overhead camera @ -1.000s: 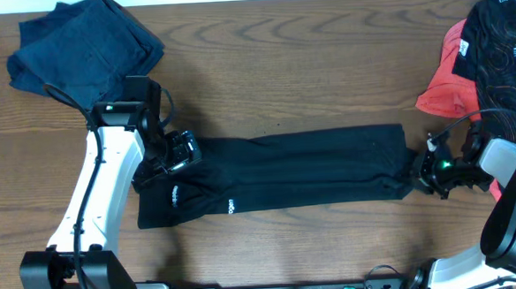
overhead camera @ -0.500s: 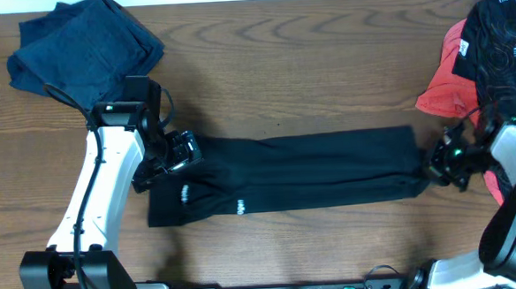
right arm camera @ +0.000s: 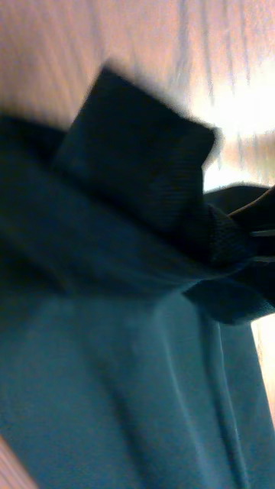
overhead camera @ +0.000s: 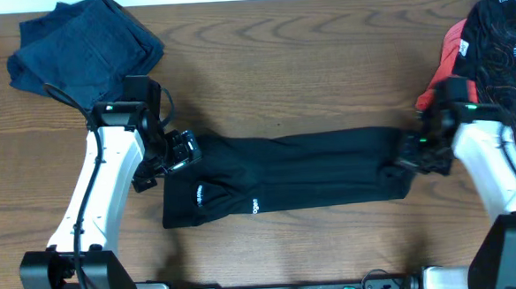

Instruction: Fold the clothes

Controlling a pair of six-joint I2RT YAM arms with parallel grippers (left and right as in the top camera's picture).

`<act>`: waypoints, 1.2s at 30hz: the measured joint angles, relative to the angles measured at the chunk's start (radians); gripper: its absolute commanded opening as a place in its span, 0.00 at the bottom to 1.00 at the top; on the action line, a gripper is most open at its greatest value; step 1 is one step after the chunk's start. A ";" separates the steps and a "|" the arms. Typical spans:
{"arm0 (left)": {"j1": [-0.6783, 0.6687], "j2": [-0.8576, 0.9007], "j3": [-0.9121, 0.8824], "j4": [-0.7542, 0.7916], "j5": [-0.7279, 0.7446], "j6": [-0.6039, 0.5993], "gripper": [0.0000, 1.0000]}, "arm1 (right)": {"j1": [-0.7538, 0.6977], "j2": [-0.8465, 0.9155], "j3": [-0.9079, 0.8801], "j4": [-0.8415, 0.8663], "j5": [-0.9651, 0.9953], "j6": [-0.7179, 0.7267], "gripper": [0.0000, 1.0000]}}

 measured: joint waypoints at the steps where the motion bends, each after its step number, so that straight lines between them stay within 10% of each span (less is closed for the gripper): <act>1: 0.000 0.000 0.000 0.000 0.000 0.000 0.98 | 0.038 0.000 0.000 0.007 0.007 0.011 0.01; 17: 0.000 0.000 0.000 0.000 0.000 0.000 0.98 | 0.473 0.000 0.000 0.089 0.043 0.103 0.02; 23: 0.000 0.000 0.000 0.000 0.000 0.000 0.98 | 0.512 0.002 0.000 0.093 0.047 0.117 0.38; 36: 0.000 0.000 0.000 -0.004 0.000 0.000 0.98 | 0.528 0.009 0.010 0.076 0.032 0.125 0.50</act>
